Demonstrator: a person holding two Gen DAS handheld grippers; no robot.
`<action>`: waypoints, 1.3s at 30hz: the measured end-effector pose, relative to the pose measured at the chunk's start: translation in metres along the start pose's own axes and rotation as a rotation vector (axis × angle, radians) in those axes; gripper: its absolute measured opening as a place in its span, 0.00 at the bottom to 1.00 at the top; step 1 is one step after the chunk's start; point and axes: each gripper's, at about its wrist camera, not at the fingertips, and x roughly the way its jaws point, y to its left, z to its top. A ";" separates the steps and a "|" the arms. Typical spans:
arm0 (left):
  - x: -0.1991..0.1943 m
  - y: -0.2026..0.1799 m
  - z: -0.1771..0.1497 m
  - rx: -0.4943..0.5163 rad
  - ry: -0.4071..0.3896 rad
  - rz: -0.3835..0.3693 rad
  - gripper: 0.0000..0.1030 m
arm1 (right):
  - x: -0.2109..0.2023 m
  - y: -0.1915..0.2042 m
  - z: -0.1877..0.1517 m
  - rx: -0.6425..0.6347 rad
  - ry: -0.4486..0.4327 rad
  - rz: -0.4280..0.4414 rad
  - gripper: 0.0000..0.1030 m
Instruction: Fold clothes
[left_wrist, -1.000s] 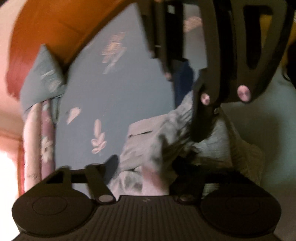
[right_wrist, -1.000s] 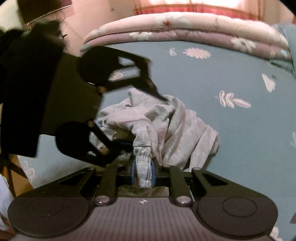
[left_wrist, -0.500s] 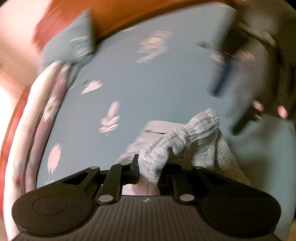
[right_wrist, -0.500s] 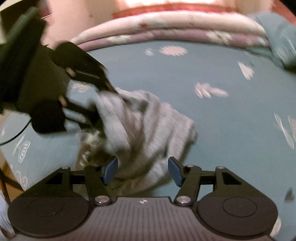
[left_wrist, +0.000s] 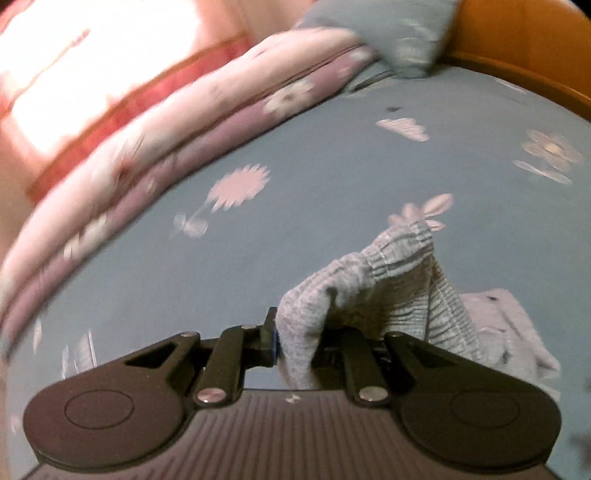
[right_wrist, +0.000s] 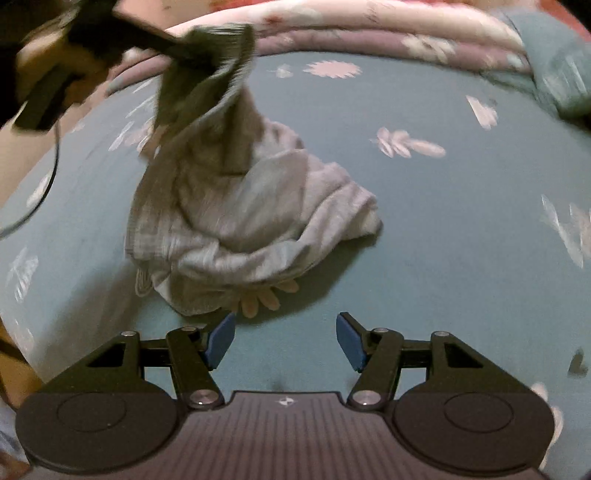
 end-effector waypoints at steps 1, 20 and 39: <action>0.006 0.004 -0.001 -0.012 0.010 -0.001 0.11 | 0.003 0.006 0.000 -0.052 -0.013 -0.006 0.64; 0.027 0.036 -0.041 -0.088 0.029 -0.086 0.13 | 0.070 0.131 -0.013 -0.999 -0.181 -0.293 0.23; 0.006 0.056 -0.080 -0.176 0.036 -0.070 0.12 | 0.061 0.070 0.057 -0.531 -0.076 -0.078 0.27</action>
